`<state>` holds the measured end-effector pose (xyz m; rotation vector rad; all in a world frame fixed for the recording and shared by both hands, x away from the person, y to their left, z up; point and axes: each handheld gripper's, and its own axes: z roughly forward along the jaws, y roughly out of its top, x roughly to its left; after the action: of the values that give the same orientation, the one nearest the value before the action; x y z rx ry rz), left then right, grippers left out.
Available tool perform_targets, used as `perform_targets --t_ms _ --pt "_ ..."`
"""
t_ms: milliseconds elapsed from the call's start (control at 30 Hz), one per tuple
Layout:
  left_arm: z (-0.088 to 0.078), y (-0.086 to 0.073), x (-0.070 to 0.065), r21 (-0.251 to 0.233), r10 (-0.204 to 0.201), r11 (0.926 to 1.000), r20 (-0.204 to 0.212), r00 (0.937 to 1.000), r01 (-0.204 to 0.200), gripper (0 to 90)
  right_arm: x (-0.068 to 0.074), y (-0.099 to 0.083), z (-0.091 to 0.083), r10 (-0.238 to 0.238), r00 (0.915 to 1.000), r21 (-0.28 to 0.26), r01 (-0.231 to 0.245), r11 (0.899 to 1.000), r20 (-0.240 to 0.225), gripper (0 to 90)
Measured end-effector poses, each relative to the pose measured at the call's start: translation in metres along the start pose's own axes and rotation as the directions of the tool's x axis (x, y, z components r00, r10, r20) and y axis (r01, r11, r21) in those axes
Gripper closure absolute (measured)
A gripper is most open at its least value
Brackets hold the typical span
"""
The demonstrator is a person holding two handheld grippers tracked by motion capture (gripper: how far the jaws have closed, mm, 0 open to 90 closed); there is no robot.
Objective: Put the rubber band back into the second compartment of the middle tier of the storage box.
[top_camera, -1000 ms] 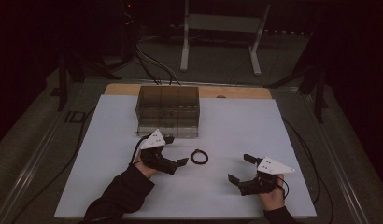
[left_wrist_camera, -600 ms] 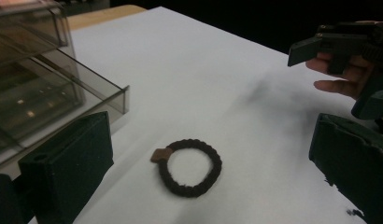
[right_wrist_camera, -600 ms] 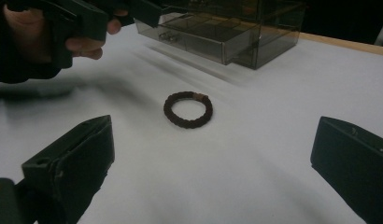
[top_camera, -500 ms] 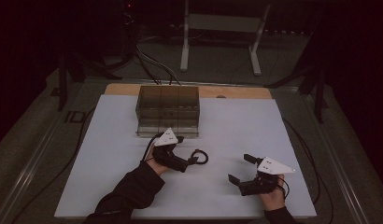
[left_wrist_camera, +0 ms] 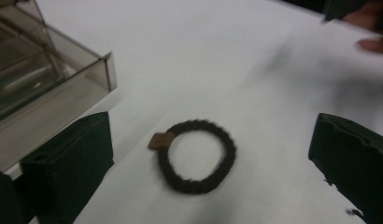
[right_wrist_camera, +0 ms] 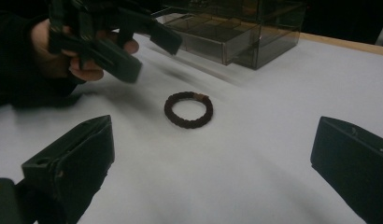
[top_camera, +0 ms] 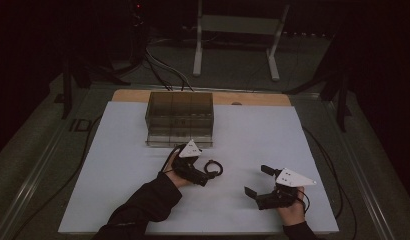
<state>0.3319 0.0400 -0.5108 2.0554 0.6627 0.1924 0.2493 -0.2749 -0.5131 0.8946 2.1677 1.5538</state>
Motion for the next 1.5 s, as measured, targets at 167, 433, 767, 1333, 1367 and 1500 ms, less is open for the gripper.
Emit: perform_targets --t_ms 167,433,767,1333,1367,1500 --pt "0.007 -0.001 0.003 0.051 -0.019 0.9985 -0.012 0.9998 0.019 7.2 0.0 0.0 0.0 -0.002 1.0 0.001 0.002 1.0 0.0 0.0" --pt "0.015 -0.003 0.001 0.102 -0.031 0.9942 -0.027 0.9992 0.034 13.8 0.0 0.0 0.0 0.008 1.0 0.001 -0.008 1.0 -0.006 0.0" --pt "0.023 -0.005 0.004 0.156 -0.046 0.9856 -0.125 0.9911 0.065 39.9 -0.001 0.0 0.0 0.008 1.0 -0.001 -0.008 1.0 -0.004 0.0" --pt "0.03 -0.004 0.001 0.201 -0.009 0.9786 -0.174 0.9846 0.045 75.3 -0.001 -0.001 0.0 0.007 1.0 0.005 -0.007 1.0 -0.005 0.0" --pt "0.03 -0.004 0.001 0.199 -0.008 0.979 -0.18 0.9837 0.045 76.2 -0.001 -0.001 0.0 0.006 1.0 0.007 -0.005 1.0 -0.006 0.0" --pt "0.03 -0.004 0.002 0.202 -0.007 0.9783 -0.193 0.9812 0.046 82.3 -0.001 0.0 0.0 0.004 1.0 0.005 -0.004 1.0 -0.005 0.0"
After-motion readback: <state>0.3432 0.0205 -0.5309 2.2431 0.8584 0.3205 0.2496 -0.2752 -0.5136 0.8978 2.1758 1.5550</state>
